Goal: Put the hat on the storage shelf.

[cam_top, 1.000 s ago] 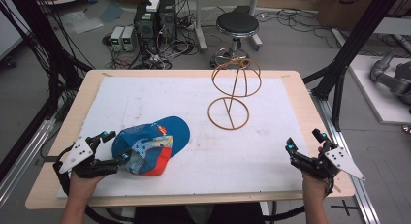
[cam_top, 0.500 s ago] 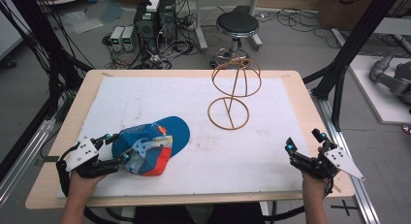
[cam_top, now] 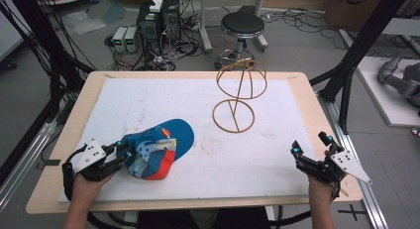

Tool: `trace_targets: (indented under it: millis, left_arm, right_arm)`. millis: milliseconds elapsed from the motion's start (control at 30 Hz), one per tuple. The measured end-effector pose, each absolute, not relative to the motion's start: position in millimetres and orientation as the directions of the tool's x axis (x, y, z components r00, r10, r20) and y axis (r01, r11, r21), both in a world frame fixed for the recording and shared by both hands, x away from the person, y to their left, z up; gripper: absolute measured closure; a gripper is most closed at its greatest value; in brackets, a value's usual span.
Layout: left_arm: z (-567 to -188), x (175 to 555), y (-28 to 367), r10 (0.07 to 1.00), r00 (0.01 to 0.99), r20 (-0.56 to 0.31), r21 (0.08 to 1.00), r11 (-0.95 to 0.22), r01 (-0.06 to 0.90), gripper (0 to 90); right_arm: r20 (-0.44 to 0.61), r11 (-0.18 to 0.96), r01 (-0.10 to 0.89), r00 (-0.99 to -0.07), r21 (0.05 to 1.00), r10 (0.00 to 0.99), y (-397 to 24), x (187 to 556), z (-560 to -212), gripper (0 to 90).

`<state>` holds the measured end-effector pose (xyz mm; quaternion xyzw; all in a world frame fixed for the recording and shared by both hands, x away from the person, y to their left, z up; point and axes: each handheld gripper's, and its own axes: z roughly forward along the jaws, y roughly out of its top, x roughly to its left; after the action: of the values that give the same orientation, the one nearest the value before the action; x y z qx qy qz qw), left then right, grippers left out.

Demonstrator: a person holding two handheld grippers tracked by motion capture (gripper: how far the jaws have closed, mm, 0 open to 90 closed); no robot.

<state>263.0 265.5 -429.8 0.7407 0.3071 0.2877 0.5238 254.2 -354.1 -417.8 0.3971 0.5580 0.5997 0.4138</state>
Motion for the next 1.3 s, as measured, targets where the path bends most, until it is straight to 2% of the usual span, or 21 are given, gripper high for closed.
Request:
trace_targets:
  millis: [67,467,1300]
  left_arm:
    - [-429,263,265,0.755,0.646,0.107,0.952,-0.266,0.153,88.0]
    - [-420,261,257,0.754,0.653,0.074,0.976,-0.190,0.109,89.2]
    - [-407,259,259,0.766,0.640,-0.070,0.997,0.060,0.038,89.3]
  right_arm:
    - [0.015,-0.035,-0.053,-0.342,0.998,0.940,-354,254,-418,4.4]
    - [0.016,-0.036,-0.053,-0.339,0.998,0.940,-354,255,-418,4.4]
    - [0.024,-0.043,-0.048,-0.337,0.998,0.941,-354,255,-418,4.4]
